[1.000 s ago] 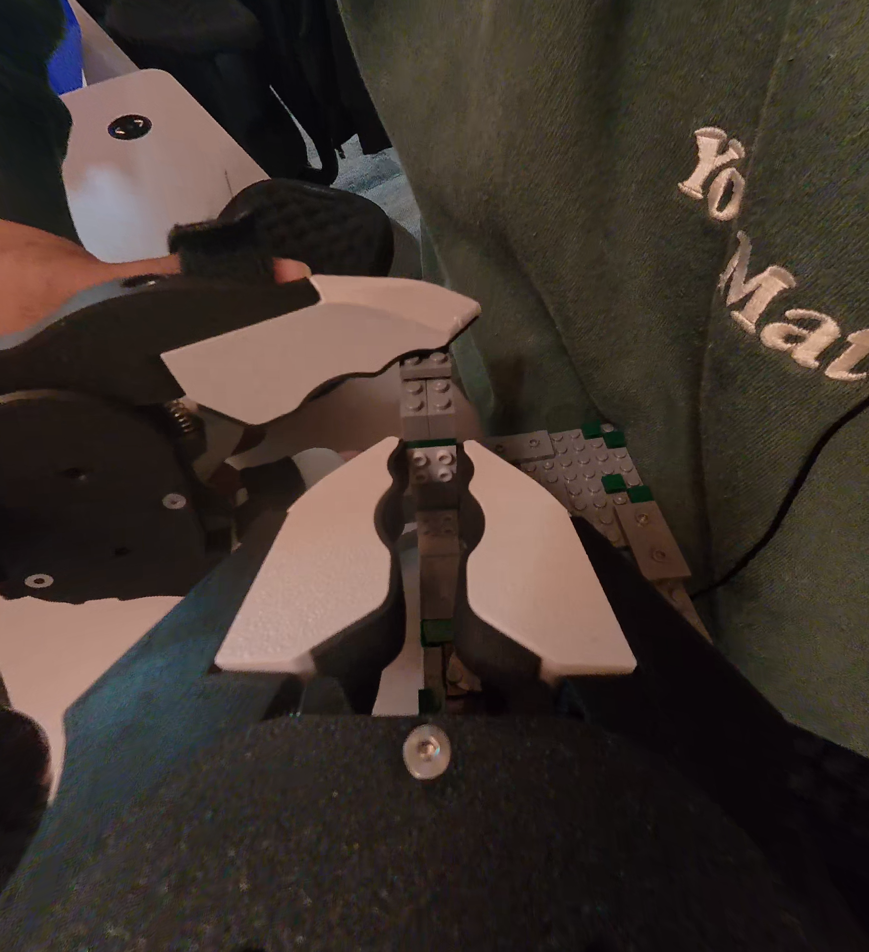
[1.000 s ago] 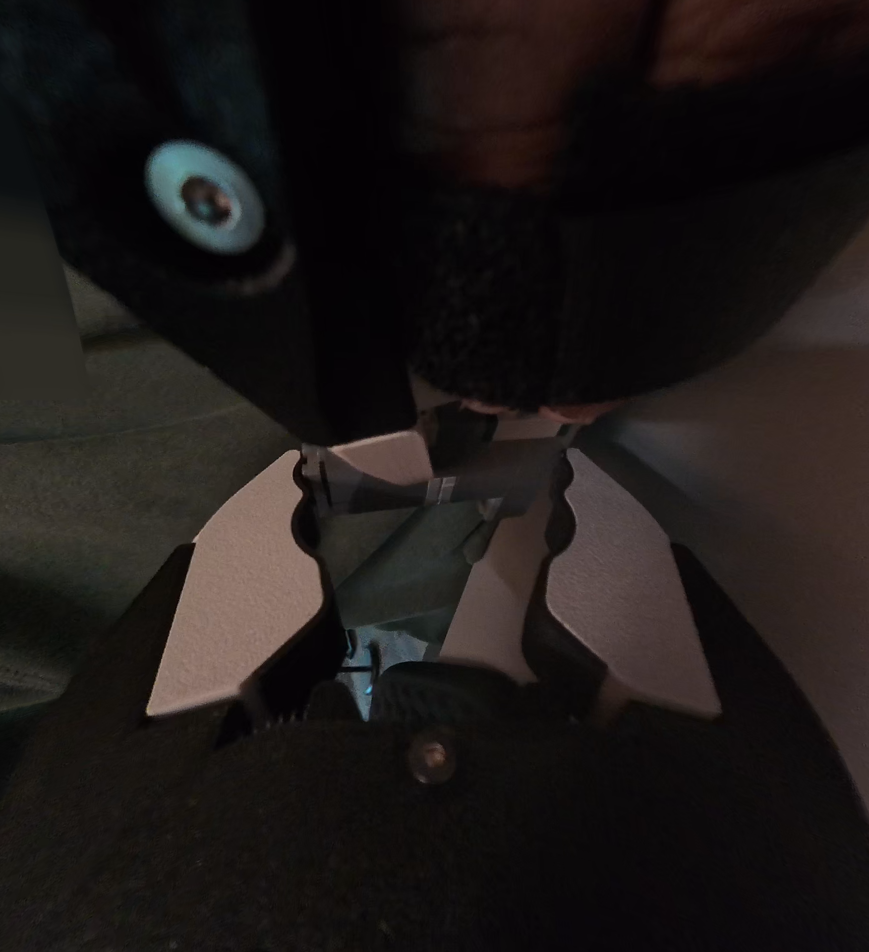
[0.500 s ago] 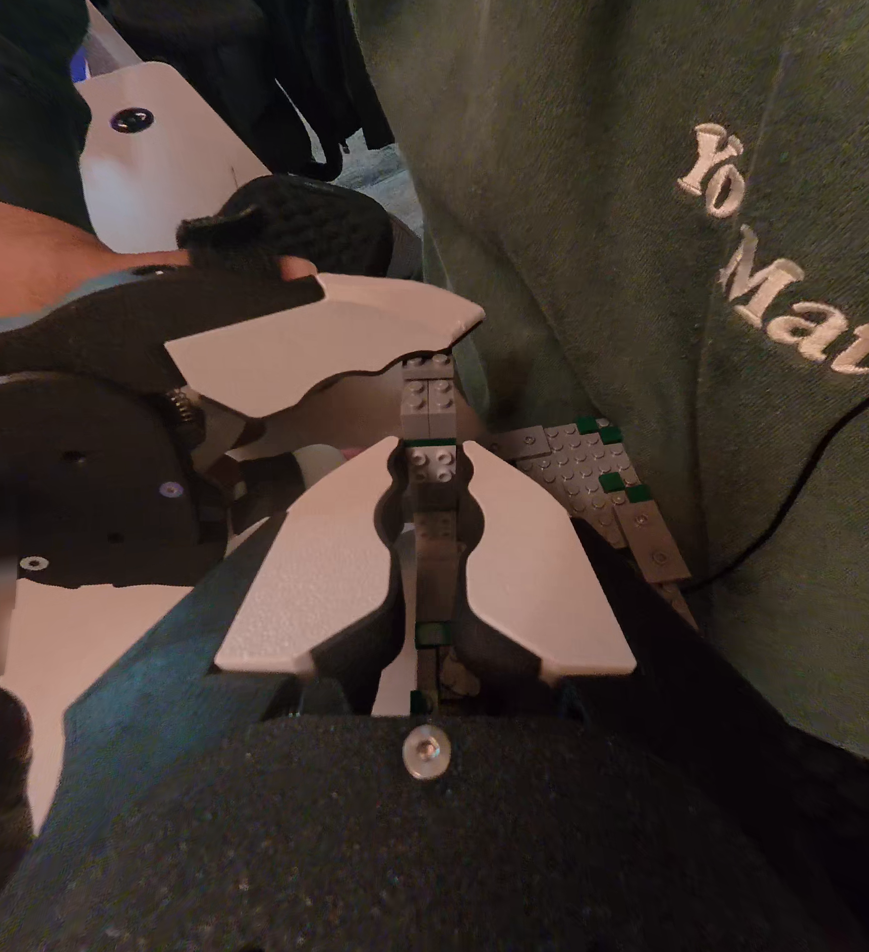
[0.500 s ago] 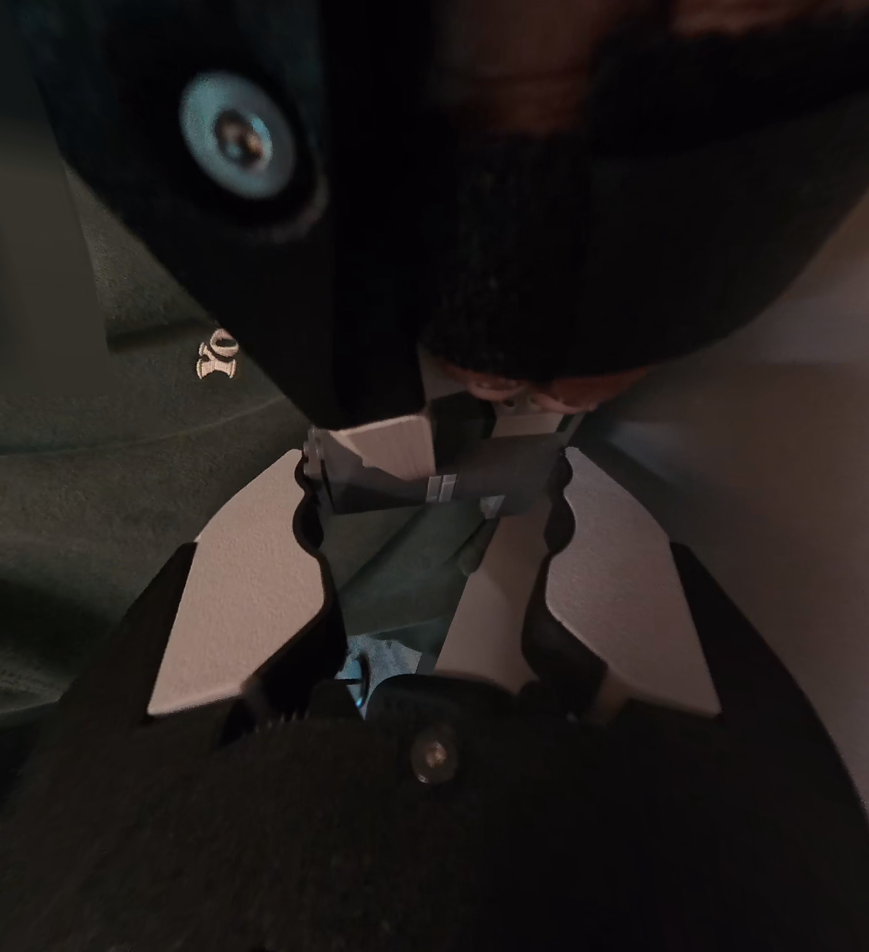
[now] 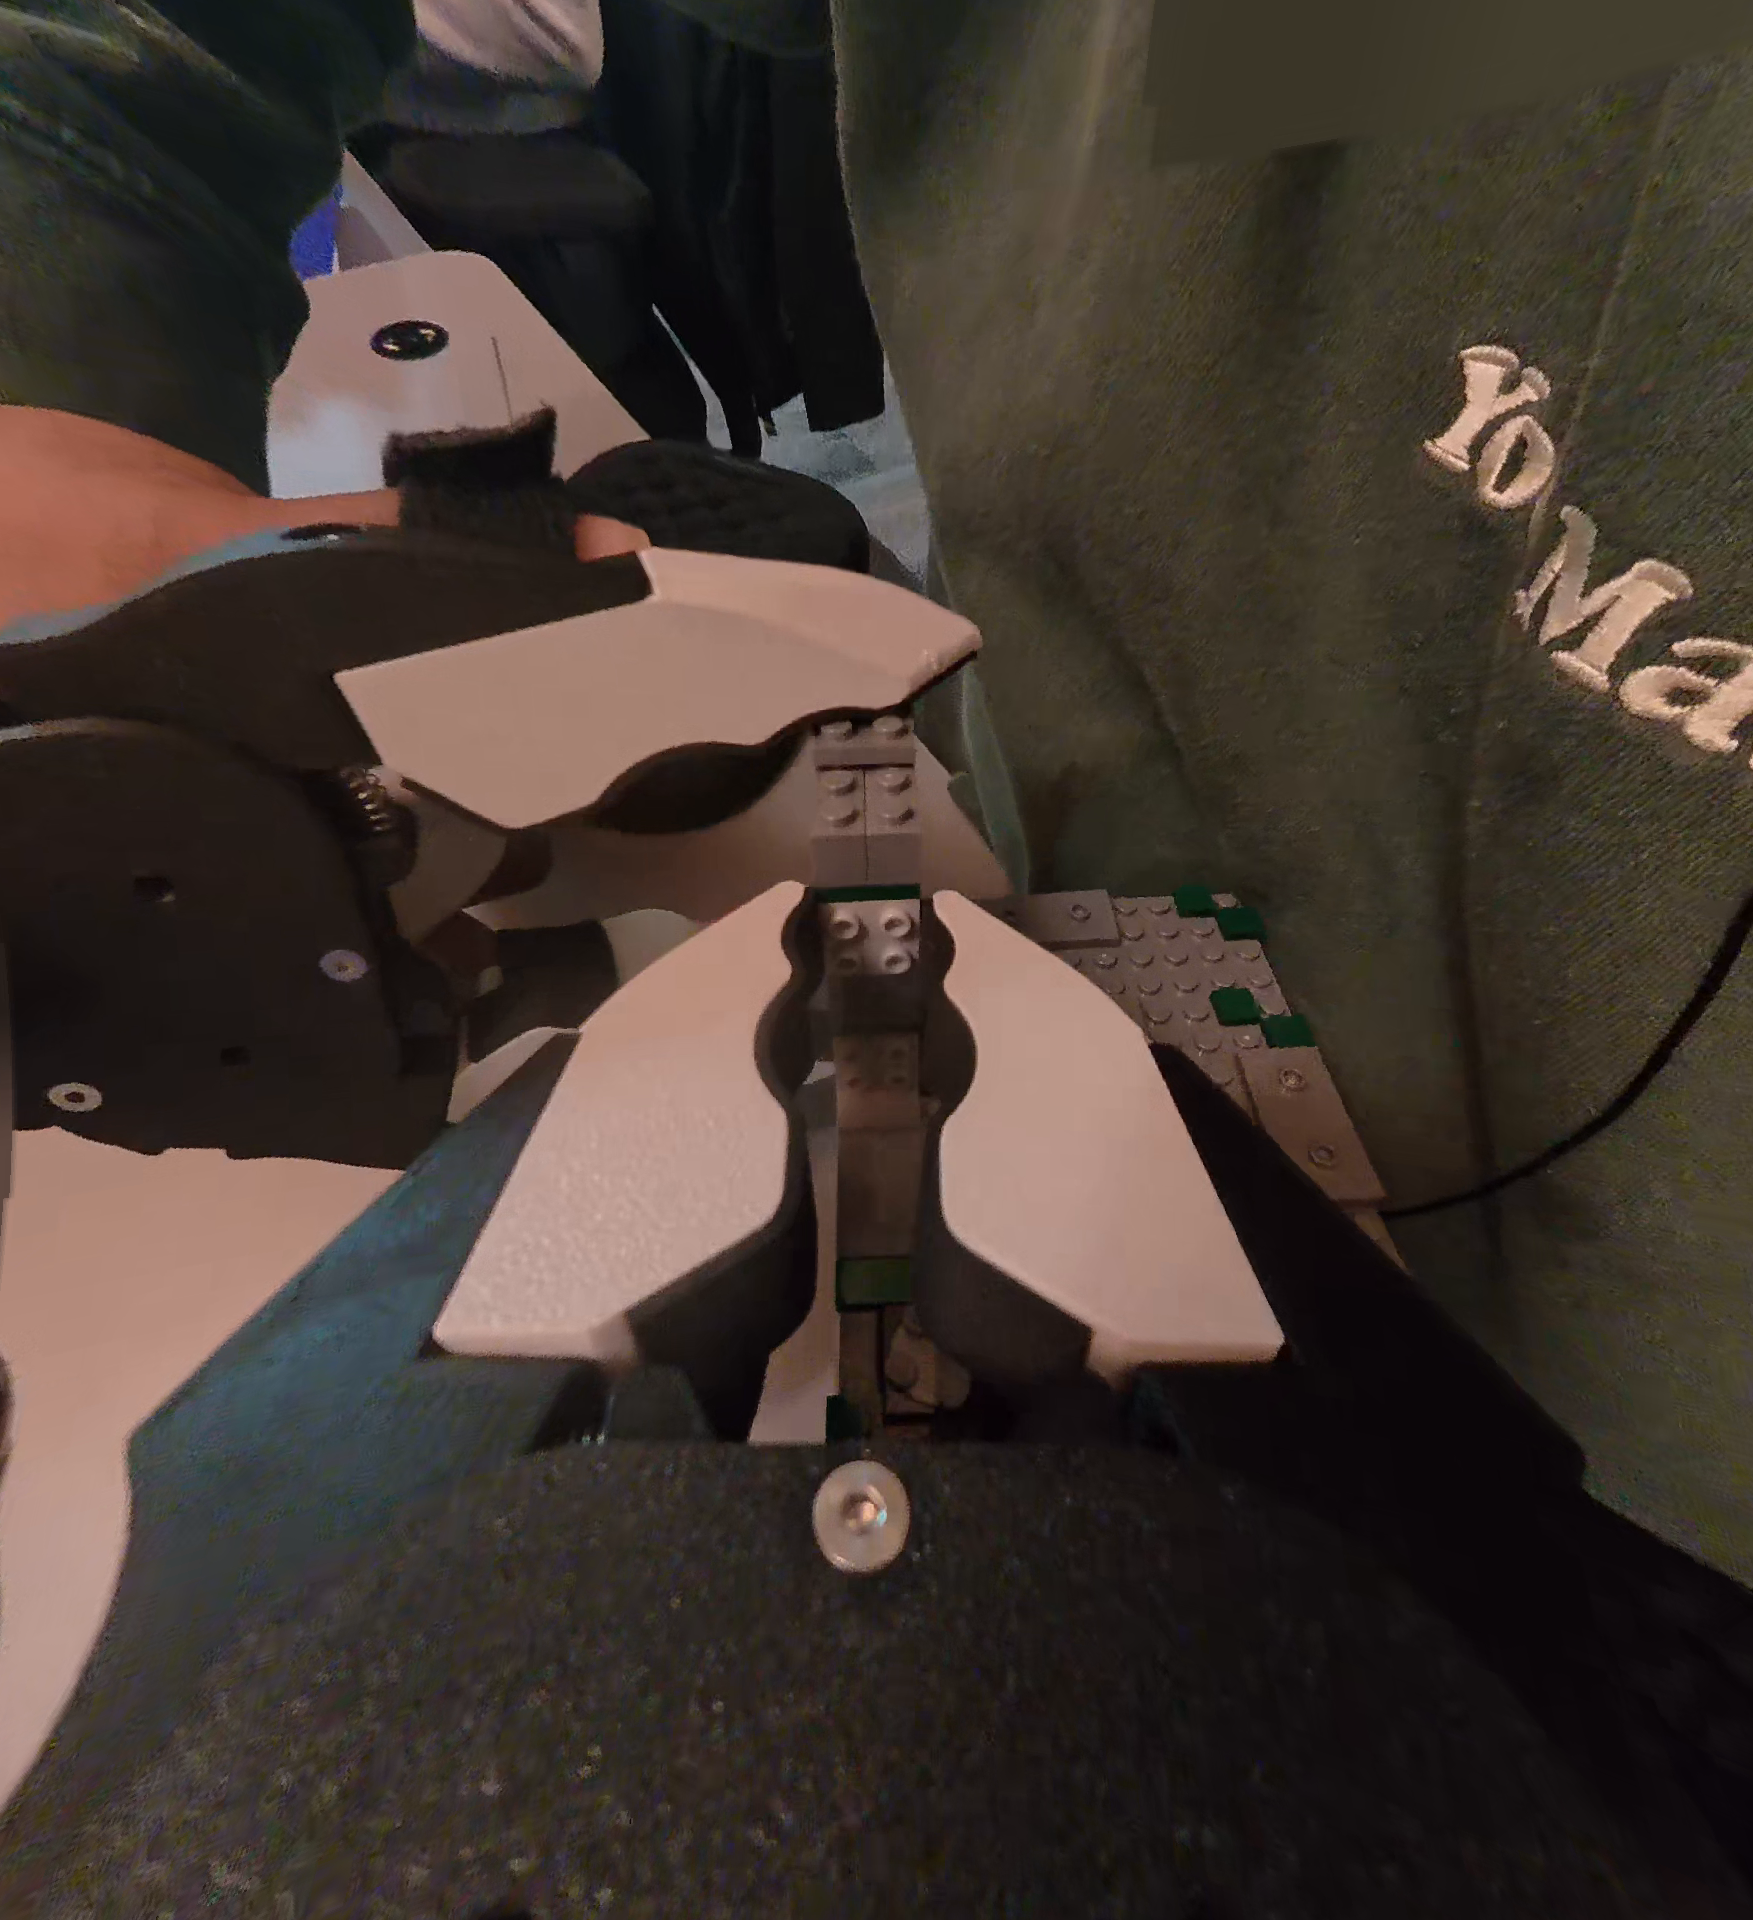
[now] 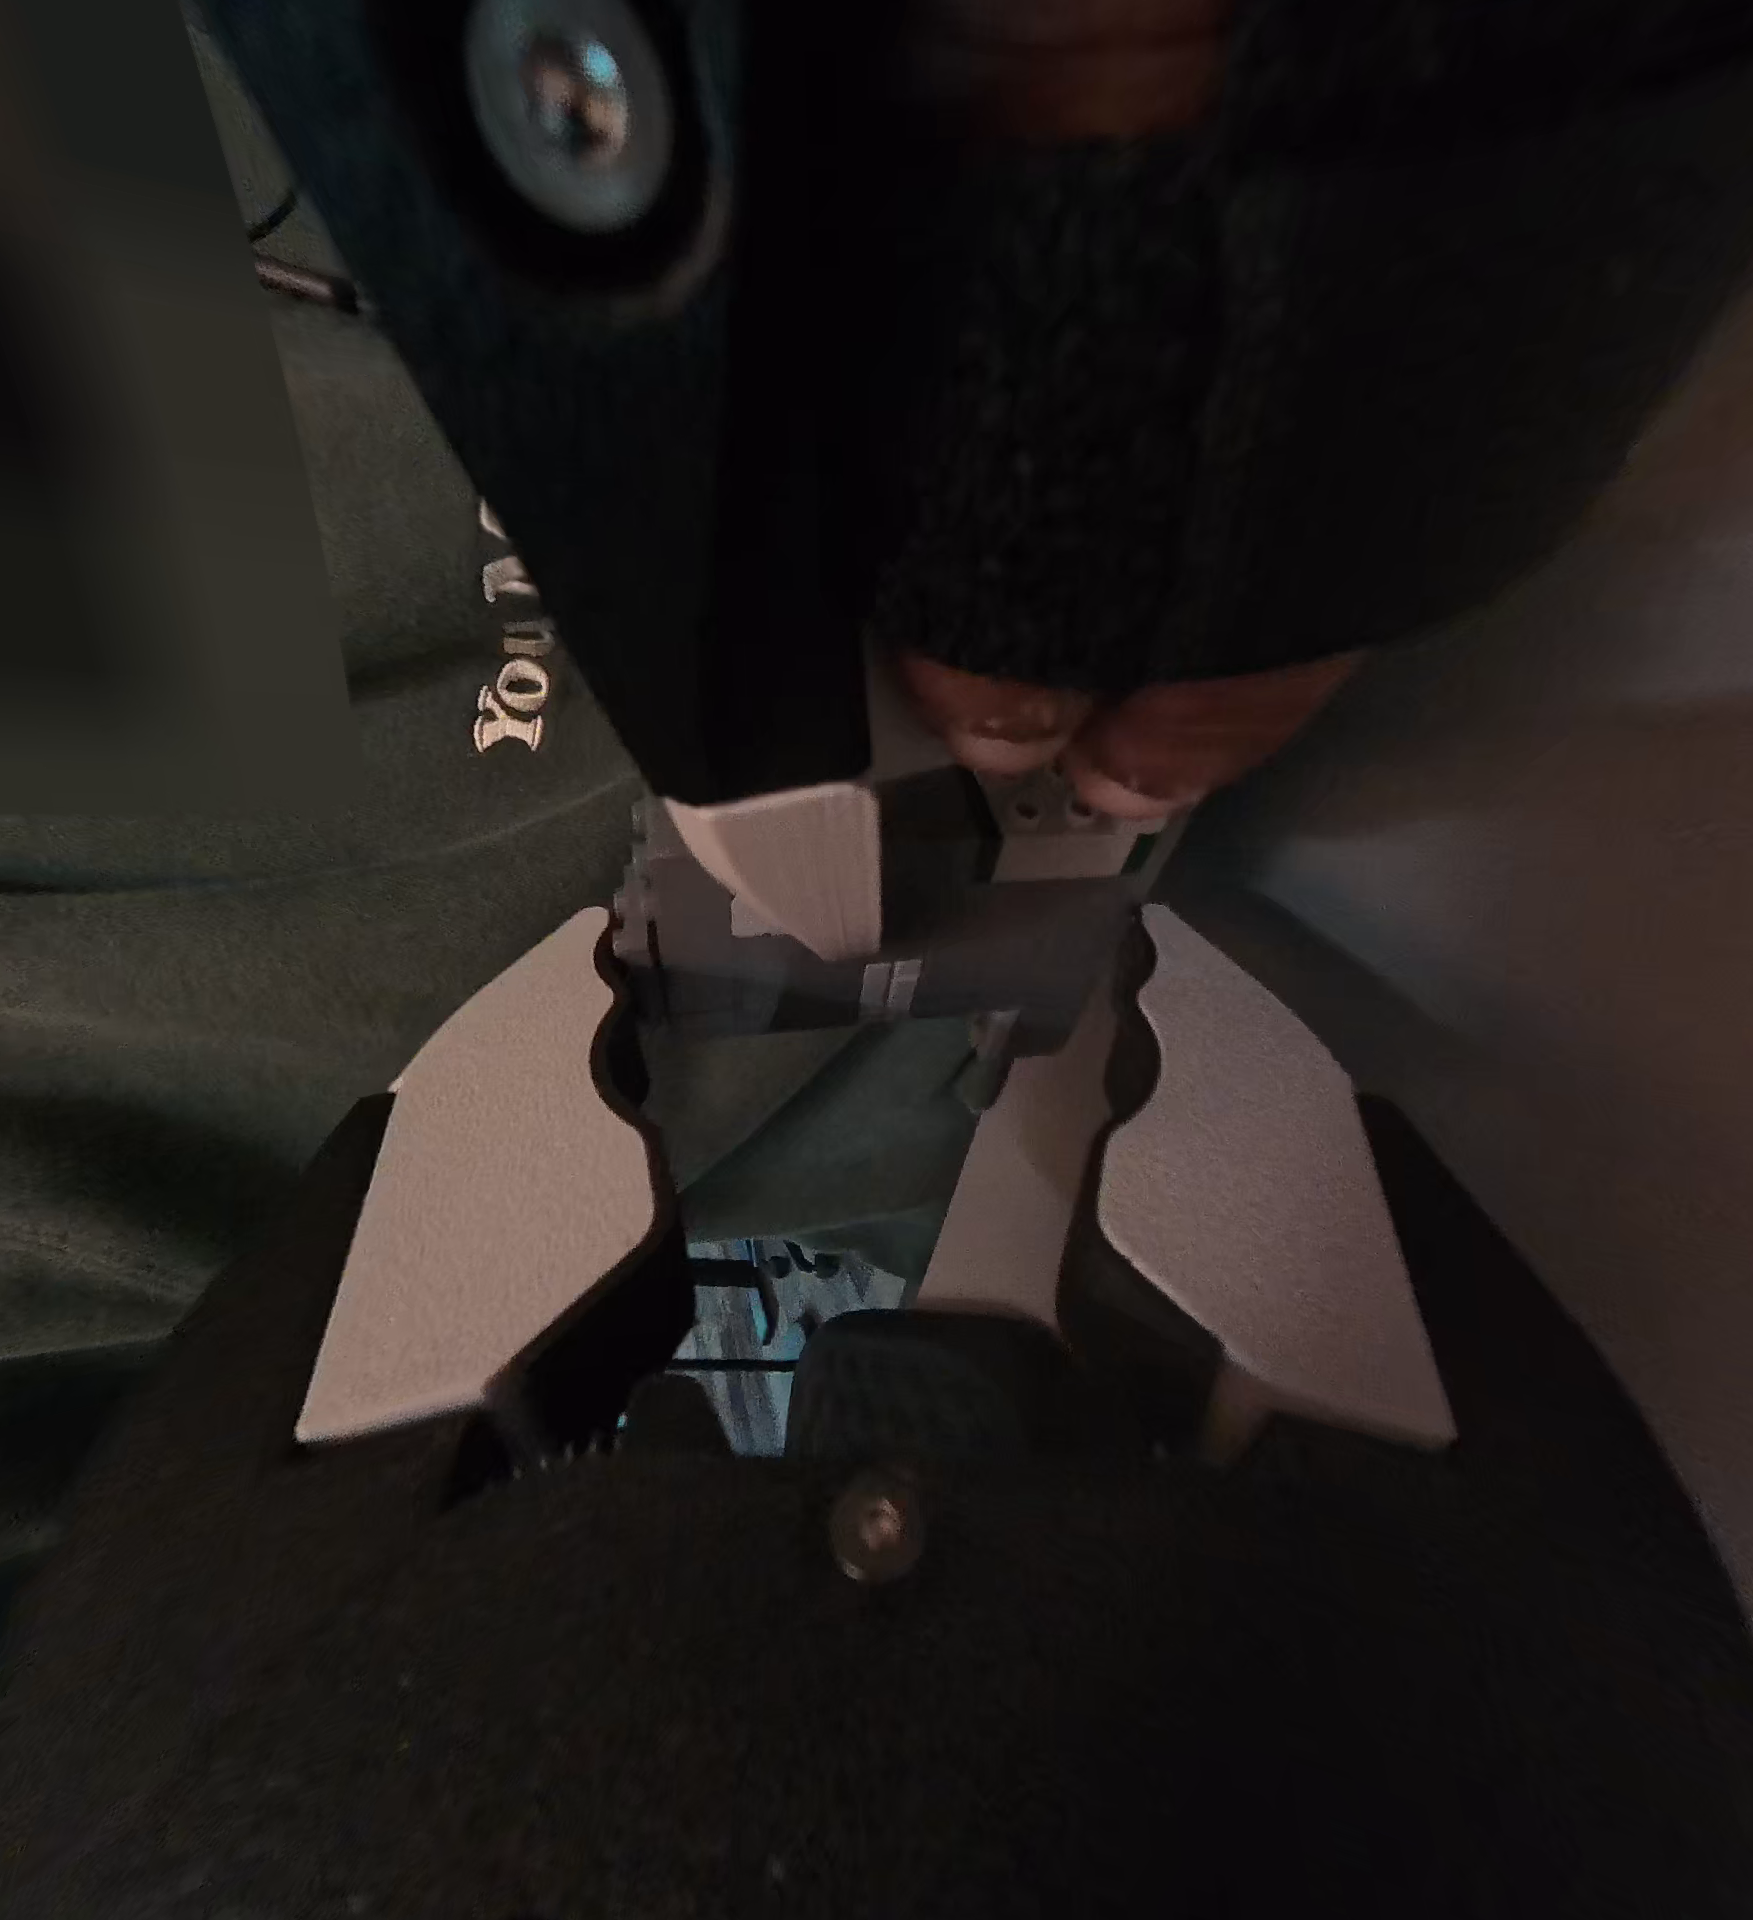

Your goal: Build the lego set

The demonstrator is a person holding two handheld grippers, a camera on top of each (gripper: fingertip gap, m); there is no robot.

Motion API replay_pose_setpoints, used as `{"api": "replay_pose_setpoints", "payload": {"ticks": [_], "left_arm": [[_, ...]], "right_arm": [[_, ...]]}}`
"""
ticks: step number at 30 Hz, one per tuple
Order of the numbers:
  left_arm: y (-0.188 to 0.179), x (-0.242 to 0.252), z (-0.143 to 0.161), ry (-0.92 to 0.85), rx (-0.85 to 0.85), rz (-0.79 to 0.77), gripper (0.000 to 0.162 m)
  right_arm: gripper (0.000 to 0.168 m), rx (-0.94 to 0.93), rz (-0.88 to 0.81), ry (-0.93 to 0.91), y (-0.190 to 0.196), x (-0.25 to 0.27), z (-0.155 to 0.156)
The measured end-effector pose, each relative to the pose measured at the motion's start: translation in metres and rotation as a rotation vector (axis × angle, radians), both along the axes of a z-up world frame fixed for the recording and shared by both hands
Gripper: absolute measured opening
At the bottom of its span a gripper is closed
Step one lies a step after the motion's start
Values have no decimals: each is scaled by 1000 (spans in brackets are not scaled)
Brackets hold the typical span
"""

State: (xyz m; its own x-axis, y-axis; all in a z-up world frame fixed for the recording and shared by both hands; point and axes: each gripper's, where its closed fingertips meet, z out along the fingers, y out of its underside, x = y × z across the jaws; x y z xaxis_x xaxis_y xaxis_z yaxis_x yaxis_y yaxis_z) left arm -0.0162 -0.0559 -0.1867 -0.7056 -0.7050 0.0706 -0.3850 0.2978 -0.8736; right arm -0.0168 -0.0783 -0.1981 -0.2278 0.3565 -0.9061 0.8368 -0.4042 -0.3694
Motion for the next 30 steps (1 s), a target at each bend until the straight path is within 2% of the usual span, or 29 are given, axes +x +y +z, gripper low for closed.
{"api": "replay_pose_setpoints", "payload": {"ticks": [13,22,26,30], "left_arm": [[4,-1,-3,-38,-39,28,17],[6,-3,-5,-57,-71,44,17],[8,-5,-5,-66,-82,58,17],[11,-7,-4,-78,-96,78,17]], "right_arm": [[89,3,3,-38,5,-1,-2],[94,13,-61,-19,19,-3,4],[93,58,-167,-8,37,4,7],[91,55,-344,-46,44,15,-4]]}}
